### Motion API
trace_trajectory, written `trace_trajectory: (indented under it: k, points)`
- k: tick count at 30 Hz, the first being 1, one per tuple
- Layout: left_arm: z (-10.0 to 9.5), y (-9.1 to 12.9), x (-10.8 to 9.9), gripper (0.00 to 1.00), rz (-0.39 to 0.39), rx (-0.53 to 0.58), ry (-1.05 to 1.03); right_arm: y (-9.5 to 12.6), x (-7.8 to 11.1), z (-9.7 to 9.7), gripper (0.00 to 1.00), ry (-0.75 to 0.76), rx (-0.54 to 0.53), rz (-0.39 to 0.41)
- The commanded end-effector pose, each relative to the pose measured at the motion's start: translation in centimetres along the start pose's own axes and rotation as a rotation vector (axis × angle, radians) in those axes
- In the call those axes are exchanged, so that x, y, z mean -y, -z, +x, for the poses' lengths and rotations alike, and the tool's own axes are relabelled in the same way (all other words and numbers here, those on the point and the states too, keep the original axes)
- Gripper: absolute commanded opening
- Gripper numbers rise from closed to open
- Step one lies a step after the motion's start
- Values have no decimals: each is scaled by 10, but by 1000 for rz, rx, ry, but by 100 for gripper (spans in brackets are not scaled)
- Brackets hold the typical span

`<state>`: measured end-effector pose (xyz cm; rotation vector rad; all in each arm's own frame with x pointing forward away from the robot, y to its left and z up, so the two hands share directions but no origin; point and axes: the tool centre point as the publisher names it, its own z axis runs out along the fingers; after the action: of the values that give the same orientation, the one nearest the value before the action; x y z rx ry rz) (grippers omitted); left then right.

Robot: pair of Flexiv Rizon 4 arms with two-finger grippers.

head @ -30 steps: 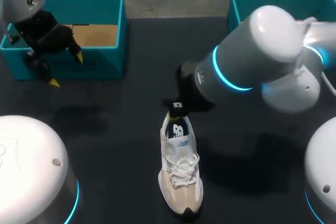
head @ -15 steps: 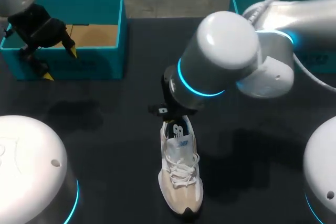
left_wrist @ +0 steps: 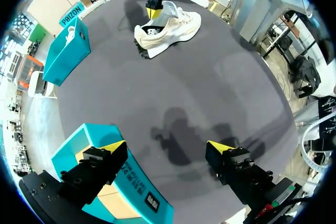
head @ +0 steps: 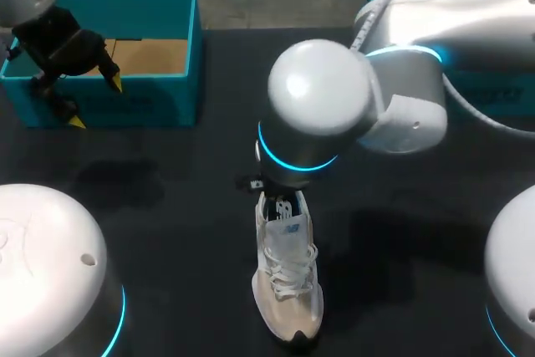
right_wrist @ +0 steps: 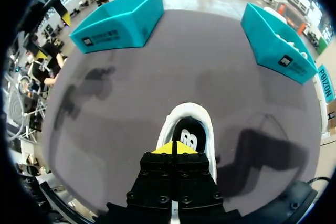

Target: Take the shoe out of the shoebox, open the shoe tongue, remove and reinsert the insole, then place the shoe into the shoebox

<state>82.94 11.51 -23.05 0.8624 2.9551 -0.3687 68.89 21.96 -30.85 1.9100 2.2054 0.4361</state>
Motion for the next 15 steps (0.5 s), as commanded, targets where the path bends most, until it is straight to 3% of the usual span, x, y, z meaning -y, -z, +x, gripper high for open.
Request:
trace_trajectory:
  k: [1,15]
  points:
    - [0,0,0,100,-2,-3,0,-13,5,5,0,-29,52,2]
    - [0,0,0,100,-2,-3,0,-32,23,-18,0,-120,137,7]
